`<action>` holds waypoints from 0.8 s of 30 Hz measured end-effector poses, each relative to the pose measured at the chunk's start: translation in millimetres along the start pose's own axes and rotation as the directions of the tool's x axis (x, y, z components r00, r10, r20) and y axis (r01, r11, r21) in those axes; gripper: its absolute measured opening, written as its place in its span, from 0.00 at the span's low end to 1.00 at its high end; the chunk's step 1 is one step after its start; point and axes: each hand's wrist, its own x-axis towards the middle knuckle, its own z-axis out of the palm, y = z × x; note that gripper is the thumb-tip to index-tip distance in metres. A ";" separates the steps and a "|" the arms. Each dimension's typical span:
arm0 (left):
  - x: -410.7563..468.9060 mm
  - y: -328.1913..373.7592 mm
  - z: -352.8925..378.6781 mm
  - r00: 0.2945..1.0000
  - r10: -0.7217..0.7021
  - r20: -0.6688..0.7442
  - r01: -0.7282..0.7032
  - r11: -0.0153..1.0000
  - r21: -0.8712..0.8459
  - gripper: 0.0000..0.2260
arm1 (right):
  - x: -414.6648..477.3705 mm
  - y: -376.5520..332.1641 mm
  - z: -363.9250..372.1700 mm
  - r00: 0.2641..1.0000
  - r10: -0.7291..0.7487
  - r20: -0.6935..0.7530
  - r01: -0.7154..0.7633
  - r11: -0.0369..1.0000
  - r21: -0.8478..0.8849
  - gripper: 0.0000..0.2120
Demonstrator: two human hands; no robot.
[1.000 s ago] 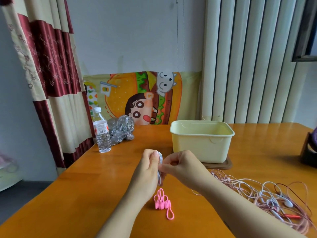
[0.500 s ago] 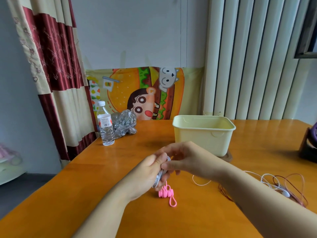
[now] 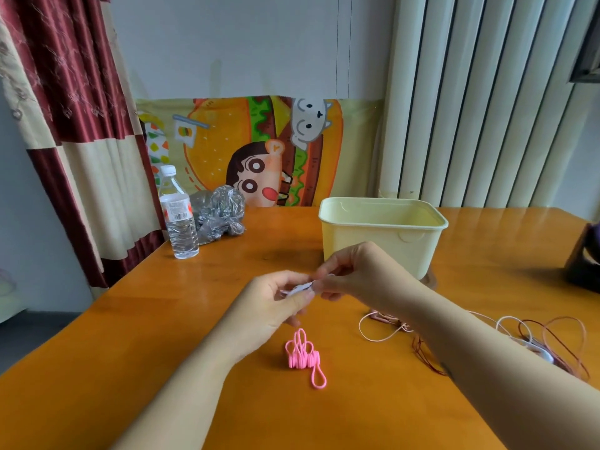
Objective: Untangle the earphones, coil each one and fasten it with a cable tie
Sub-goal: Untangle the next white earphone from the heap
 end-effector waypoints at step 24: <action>56.2 -59.0 -18.0 0.985 -0.090 -0.146 0.064 0.983 -0.174 0.06 | 21.4 74.8 36.9 0.984 0.167 -0.065 -0.151 0.968 0.201 0.16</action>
